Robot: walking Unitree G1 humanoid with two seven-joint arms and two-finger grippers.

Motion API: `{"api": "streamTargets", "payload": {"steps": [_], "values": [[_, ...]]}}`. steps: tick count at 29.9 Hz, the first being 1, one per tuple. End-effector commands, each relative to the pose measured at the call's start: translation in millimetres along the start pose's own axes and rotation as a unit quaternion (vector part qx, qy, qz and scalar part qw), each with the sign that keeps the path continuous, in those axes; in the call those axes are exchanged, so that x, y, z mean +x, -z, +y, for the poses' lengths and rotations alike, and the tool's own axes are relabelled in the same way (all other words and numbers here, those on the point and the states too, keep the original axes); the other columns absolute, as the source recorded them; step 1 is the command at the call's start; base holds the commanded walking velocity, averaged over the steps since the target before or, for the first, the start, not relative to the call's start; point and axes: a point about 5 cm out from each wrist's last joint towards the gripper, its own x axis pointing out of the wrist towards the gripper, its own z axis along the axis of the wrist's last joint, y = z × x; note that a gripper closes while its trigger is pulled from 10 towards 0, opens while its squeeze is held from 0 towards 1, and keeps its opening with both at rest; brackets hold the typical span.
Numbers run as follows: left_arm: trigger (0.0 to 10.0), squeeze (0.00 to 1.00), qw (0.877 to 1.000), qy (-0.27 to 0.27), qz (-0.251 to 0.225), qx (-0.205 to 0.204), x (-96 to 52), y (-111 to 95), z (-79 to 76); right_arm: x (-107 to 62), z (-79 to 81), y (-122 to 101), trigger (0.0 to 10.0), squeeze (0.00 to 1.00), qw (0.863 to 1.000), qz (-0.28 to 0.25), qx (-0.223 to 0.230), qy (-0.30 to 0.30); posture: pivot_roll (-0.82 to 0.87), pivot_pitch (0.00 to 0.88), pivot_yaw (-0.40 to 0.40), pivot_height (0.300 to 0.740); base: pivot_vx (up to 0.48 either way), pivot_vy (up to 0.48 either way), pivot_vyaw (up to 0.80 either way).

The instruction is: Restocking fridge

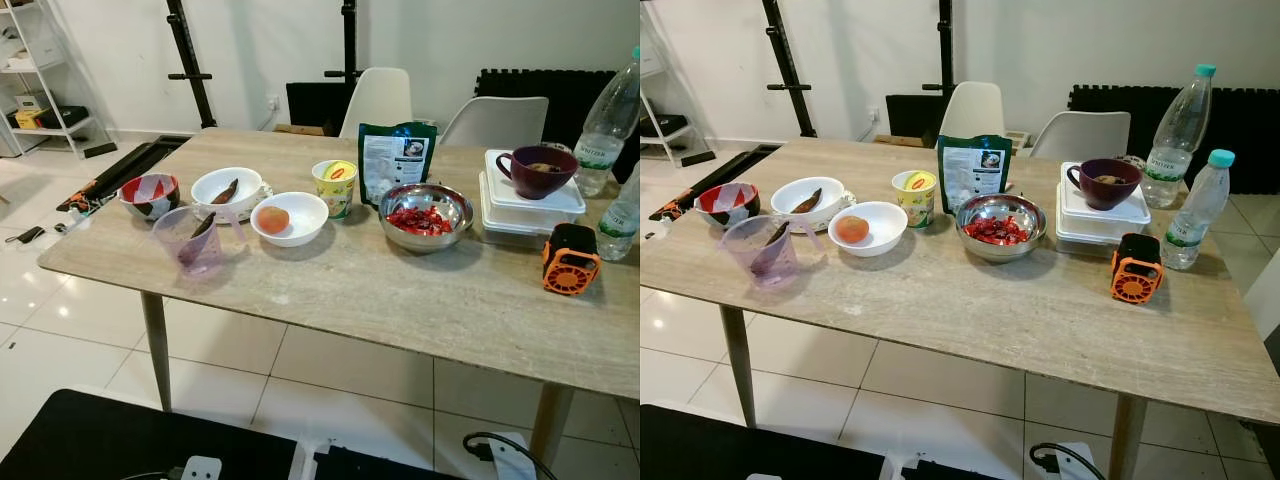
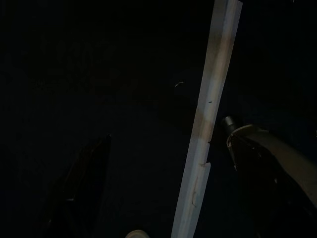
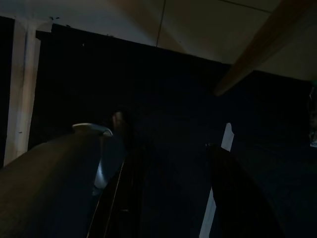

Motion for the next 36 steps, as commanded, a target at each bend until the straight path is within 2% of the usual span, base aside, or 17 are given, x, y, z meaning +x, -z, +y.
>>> {"api": "streamTargets", "payload": {"steps": [1, 13, 22, 25, 36], "values": [[10.0, 0.0, 1.0, 0.0, 0.009, 0.008, -0.8, 4.9, 1.3, -0.5, 0.1, 4.2, 10.0, 0.0, 1.0, 0.006, -0.001, 0.0, 0.01, 0.0, 0.057, 0.74, 0.0, 0.0, 0.0], [10.0, 0.0, 1.0, -0.006, 0.009, 0.0, -1.3, 6.2, 4.2, -0.5, 1.9, 4.6, 10.0, 0.0, 1.0, 0.005, -0.003, -0.008, 0.03, 0.0, 0.054, 0.74, 0.0, 0.0, 0.0], [10.0, 0.0, 1.0, -0.006, 0.017, 0.009, -2.5, 11.3, 7.3, 0.1, 7.5, 1.6, 10.0, 0.0, 1.0, 0.001, -0.001, -0.017, 0.01, 0.0, 0.07, 0.74, 0.0, 0.0, 0.0], [10.0, 0.0, 1.0, -0.007, 0.012, 0.009, -2.2, 8.8, 8.1, -0.5, 8.5, 6.8, 10.0, 0.0, 1.0, 0.008, -0.003, -0.018, 0.02, 0.0, 0.071, 0.74, 0.0, 0.0, 0.0], [10.0, 0.0, 1.0, -0.003, 0.012, 0.013, -1.8, 7.8, 5.5, -0.9, 8.8, 7.8, 10.0, 0.0, 1.0, 0.005, 0.001, -0.03, 0.02, 0.0, 0.069, 0.74, 0.0, 0.0, 0.0]]}}
